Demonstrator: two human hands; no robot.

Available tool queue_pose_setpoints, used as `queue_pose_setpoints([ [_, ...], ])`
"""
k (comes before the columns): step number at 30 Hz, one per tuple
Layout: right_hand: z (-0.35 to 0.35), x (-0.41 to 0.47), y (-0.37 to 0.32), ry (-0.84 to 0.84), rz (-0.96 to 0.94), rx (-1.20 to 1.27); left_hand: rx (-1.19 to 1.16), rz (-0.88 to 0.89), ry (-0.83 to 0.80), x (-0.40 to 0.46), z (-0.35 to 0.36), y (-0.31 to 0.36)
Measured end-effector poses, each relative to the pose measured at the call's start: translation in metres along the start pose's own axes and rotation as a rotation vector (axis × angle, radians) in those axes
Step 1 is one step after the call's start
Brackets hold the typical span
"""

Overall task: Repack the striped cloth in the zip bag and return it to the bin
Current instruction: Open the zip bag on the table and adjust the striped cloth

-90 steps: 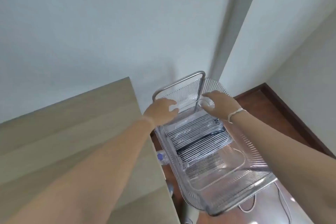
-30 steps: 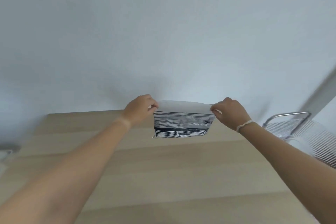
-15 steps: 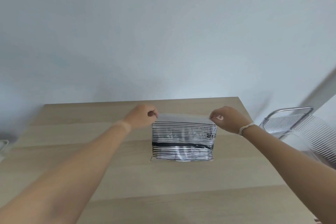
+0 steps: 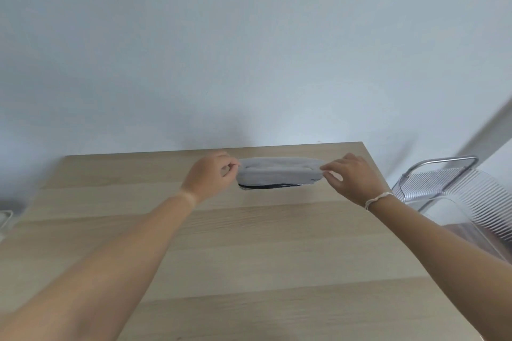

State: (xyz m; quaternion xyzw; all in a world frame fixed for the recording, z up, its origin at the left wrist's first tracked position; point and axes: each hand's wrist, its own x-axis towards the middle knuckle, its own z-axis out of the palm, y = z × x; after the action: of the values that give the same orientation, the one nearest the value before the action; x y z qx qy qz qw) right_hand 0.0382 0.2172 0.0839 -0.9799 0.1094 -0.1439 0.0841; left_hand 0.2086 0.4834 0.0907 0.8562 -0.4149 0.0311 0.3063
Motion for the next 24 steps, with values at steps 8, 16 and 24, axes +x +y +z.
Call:
queue_pose_setpoints([
  [8, 0.013, -0.033, -0.002, 0.176, 0.047, 0.228, -0.11, -0.113, 0.028, -0.01, 0.018, 0.008],
  [16, 0.037, -0.018, -0.011, -0.082, 0.217, 0.315, -0.143, -0.14, -0.128, 0.003, 0.039, 0.014],
  [24, 0.069, 0.002, -0.03, -0.318, 0.166, 0.275, -0.05, -0.147, -0.422, 0.012, 0.075, 0.004],
])
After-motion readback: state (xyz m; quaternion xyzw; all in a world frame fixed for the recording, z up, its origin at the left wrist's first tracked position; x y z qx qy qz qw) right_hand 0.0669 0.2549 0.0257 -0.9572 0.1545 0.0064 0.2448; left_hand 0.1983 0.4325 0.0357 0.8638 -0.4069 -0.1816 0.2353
